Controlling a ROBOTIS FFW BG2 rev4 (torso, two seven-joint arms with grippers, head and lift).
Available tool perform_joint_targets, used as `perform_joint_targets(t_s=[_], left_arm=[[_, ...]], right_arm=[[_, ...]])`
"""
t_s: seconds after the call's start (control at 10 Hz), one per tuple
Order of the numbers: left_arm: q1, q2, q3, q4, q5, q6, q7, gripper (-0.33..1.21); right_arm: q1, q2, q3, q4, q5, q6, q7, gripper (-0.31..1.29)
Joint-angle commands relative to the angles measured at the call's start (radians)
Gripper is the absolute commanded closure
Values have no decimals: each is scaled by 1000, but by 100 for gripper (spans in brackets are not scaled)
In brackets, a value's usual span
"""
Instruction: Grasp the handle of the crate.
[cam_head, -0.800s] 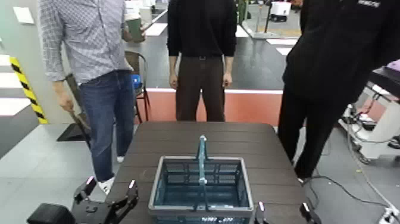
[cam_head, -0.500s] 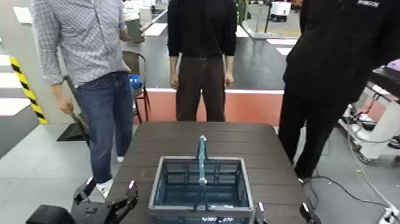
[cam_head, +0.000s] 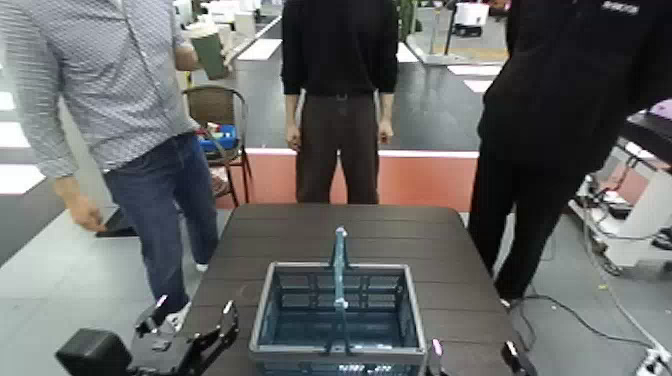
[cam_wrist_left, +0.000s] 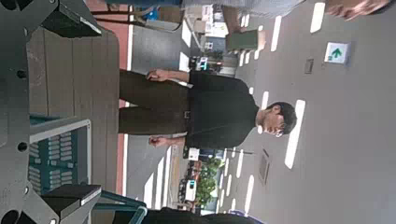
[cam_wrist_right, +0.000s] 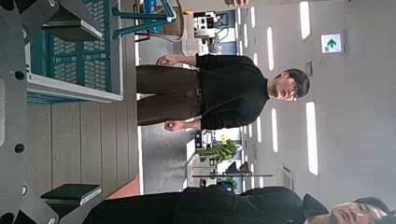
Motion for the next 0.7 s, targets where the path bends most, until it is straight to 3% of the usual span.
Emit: perform_joint_targets(t_s=[0.1,0.5,0.7], left_arm=[[-57,24,1,-41,104,169,-28,12],[-233,98,21,-44,447,538,-68,12],[-321,129,34,26,640,704,-76,12]], right_arm=[[-2,2,2,5,-4,0,0,15],[-6,2,6,8,-7,1,0,15],[-6,2,8,9,-8,-2,0,15]])
